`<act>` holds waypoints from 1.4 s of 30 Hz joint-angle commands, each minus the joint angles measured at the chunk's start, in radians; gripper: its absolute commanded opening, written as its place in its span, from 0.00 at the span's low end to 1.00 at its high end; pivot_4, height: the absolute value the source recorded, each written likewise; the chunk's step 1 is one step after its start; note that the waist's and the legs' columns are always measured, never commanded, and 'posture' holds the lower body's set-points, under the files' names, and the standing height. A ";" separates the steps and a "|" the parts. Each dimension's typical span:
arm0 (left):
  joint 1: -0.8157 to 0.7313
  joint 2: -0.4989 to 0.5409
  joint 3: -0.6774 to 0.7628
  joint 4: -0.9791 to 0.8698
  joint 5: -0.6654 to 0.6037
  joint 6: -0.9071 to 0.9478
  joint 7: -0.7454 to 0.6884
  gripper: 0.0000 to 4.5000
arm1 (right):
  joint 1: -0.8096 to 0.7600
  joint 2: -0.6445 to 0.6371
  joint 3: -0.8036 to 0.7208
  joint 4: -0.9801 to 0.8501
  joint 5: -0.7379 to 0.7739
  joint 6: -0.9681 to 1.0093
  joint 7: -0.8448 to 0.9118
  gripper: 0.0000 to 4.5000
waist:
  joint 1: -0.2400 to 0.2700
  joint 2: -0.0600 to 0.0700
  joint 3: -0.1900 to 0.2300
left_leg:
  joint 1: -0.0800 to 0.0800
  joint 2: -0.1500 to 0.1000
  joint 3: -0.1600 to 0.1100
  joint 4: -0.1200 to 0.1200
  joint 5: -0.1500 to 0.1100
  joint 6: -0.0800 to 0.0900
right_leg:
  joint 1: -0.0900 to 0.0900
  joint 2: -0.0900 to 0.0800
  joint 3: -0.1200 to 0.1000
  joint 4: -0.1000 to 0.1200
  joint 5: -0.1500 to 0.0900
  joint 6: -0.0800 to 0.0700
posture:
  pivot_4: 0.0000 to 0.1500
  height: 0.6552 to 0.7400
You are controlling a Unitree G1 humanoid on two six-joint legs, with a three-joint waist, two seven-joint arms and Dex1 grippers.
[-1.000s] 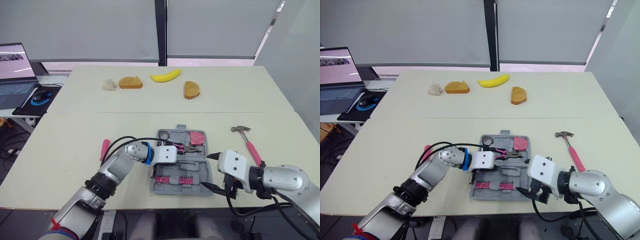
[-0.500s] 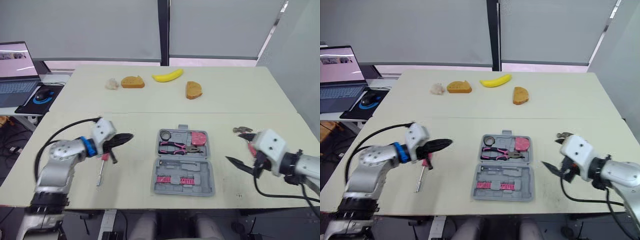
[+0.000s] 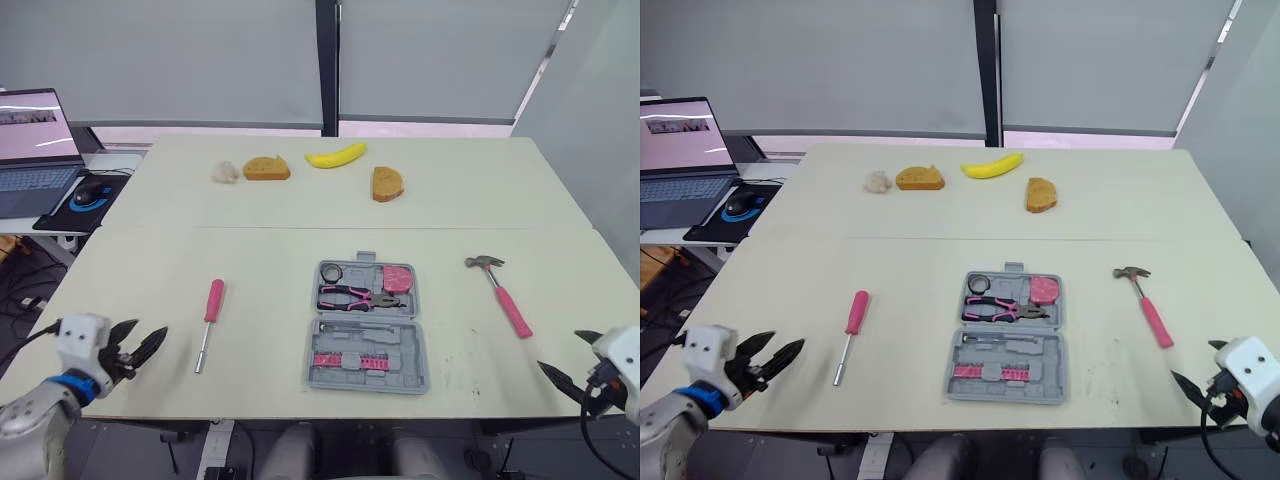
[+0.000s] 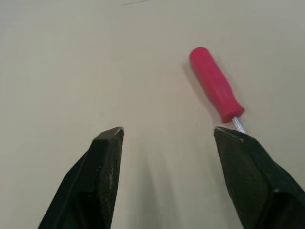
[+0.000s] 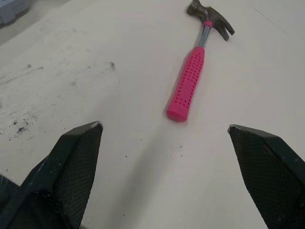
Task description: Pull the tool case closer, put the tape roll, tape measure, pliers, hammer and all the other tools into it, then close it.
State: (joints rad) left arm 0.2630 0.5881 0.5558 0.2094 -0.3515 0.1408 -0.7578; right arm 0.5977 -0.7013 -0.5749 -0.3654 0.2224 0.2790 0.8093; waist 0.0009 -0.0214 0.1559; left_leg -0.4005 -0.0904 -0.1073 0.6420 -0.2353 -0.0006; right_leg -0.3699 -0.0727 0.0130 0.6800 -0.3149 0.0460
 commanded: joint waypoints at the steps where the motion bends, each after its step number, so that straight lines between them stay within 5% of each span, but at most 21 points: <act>1: 0.015 -0.010 0.018 -0.034 -0.020 -0.016 0.019 0.99 | -0.006 -0.016 -0.038 -0.008 0.022 -0.014 0.018 1.00 | 0.000 0.000 0.000 | 0.000 0.000 0.000 0.000 0.000 0.000 | 0.000 0.000 0.000 0.000 0.000 0.000 | 1.00 1.00; 10: 0.002 -0.013 -0.041 -0.168 -0.038 0.001 0.005 0.99 | -0.085 -0.058 -0.002 -0.007 0.040 0.031 0.034 1.00 | 0.004 0.000 -0.001 | 0.000 0.001 0.001 0.001 0.000 0.000 | 0.001 0.000 -0.001 0.000 -0.001 -0.001 | 1.00 1.00; 24: -0.197 0.048 -0.332 -0.394 -0.046 0.021 -0.170 0.99 | -0.385 -0.122 0.180 -0.012 0.046 0.258 -0.037 1.00 | 0.004 0.001 -0.001 | 0.000 0.002 0.002 0.001 0.000 0.000 | 0.001 0.000 -0.001 0.000 0.000 -0.001 | 1.00 1.00; 33: -0.390 0.110 -0.504 -0.539 -0.151 0.141 -0.344 0.99 | -0.677 -0.104 0.394 0.195 -0.050 0.367 -0.143 1.00 | -0.003 0.002 0.001 | 0.000 0.001 0.003 0.000 0.000 0.000 | 0.003 0.001 0.000 0.000 0.000 -0.001 | 1.00 1.00; 42: -0.591 0.040 -0.603 -0.554 -0.180 0.222 -0.338 0.99 | -0.942 0.019 0.492 0.562 -0.148 0.289 -0.277 1.00 | -0.008 0.003 0.002 | 0.000 0.000 0.004 0.001 0.000 0.000 | 0.004 0.002 0.002 0.001 0.000 -0.001 | 1.00 1.00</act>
State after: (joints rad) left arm -0.3159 0.6279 -0.0417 -0.3127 -0.5106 0.3514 -1.0965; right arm -0.3149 -0.6783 -0.0730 0.1536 0.0912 0.6066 0.5546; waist -0.0075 -0.0182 0.1574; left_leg -0.4011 -0.0900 -0.1032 0.6425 -0.2351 -0.0008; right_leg -0.3666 -0.0708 0.0152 0.6809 -0.3152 0.0448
